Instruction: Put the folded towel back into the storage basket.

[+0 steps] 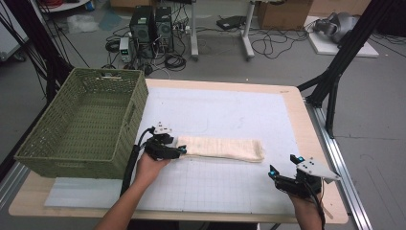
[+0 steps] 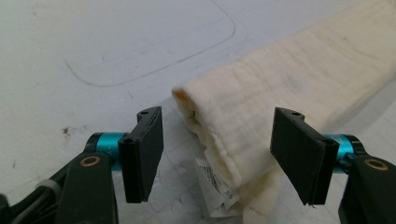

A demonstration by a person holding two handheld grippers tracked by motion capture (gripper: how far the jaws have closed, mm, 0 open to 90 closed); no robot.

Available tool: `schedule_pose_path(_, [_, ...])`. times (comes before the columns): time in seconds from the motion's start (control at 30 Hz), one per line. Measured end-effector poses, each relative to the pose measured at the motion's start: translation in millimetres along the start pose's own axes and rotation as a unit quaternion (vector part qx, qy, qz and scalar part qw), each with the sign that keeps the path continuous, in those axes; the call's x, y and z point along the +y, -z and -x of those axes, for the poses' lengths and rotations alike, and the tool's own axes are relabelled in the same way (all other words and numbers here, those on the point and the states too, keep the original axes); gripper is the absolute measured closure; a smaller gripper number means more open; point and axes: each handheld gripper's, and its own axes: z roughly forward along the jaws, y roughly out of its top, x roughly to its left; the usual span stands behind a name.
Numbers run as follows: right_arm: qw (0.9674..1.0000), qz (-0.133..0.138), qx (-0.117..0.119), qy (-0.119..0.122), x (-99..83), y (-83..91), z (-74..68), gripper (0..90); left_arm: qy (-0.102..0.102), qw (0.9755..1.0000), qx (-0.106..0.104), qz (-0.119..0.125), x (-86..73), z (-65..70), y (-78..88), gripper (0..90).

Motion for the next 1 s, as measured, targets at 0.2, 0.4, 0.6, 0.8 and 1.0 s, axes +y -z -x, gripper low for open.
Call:
schedule_pose_path(0.2, [1.0, 0.003, 0.002, -0.001, 0.2, 0.6, 0.4, 16.0, -0.03, 0.9994, 0.007, -0.013, -1.8, 3.1, -3.0, 42.7])
schedule_pose_path(0.4, [1.0, 0.002, 0.003, -0.002, 1.0, 0.1, -0.1, 16.0, -0.048, 0.9987, -0.014, -0.009, -1.8, 6.8, -4.0, 62.6])
schedule_pose_path(0.6, [1.0, -0.002, 0.002, -0.004, 0.7, -0.7, 0.0, 16.1, -0.049, 0.9986, -0.02, -0.007, -1.4, 8.8, -3.7, 81.7])
schedule_pose_path(0.8, [0.9999, 0.007, -0.001, -0.007, 1.6, 2.8, 1.7, 16.1, -0.031, 0.9989, -0.034, 0.014, 0.0, 5.4, 0.5, 82.1])
schedule_pose_path(1.0, [0.9998, 0.011, 0.004, -0.017, 2.5, -0.2, 3.1, 16.0, -0.037, 0.9977, -0.049, 0.028, -0.1, 7.2, 3.0, 82.2])
